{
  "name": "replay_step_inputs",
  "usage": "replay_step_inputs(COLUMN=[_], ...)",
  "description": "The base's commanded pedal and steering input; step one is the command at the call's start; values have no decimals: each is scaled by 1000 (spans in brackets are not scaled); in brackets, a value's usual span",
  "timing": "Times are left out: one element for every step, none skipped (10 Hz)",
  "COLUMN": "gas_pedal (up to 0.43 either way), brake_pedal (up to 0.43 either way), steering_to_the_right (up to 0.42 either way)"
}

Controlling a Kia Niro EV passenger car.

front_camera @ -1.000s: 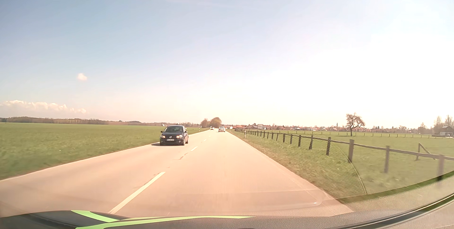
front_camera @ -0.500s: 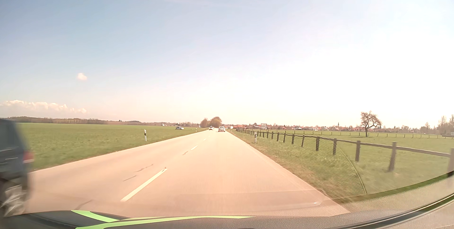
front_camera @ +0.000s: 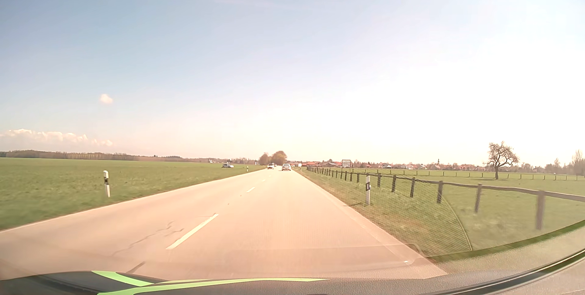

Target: Follow the waypoints while adhering to traffic rules and regulations

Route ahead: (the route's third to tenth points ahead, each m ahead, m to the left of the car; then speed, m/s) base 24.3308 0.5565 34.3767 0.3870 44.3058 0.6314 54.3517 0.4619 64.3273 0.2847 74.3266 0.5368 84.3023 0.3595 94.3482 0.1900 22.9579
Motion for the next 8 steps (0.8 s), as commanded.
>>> replay_step_inputs(gas_pedal=[248, 248, 248, 248, 248, 248, 248, 248], brake_pedal=[0, 0, 0, 0, 0, 0, 0, 0], steering_to_the_right=[0, -1, 0, 0, -1, 0, 0, 0])
